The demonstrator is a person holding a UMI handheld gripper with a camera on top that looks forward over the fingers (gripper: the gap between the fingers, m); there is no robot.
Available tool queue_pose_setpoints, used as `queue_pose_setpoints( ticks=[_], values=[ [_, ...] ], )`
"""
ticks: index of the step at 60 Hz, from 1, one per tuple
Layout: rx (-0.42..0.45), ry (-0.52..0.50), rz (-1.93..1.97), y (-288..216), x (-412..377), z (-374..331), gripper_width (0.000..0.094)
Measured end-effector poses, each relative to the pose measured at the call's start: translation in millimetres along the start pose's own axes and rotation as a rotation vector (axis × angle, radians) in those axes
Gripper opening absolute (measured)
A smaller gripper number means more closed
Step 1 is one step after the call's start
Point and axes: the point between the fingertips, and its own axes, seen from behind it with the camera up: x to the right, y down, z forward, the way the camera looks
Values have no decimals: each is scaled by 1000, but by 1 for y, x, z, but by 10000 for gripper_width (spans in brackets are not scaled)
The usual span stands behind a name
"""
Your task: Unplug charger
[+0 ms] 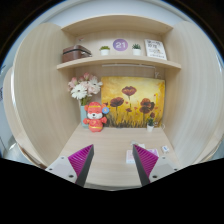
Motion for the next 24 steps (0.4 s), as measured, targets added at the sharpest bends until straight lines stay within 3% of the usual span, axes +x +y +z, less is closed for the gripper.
queue_pose_setpoints(
  ticks=[24],
  values=[
    [-4,-4,-31,11,-17,-18,773]
  ],
)
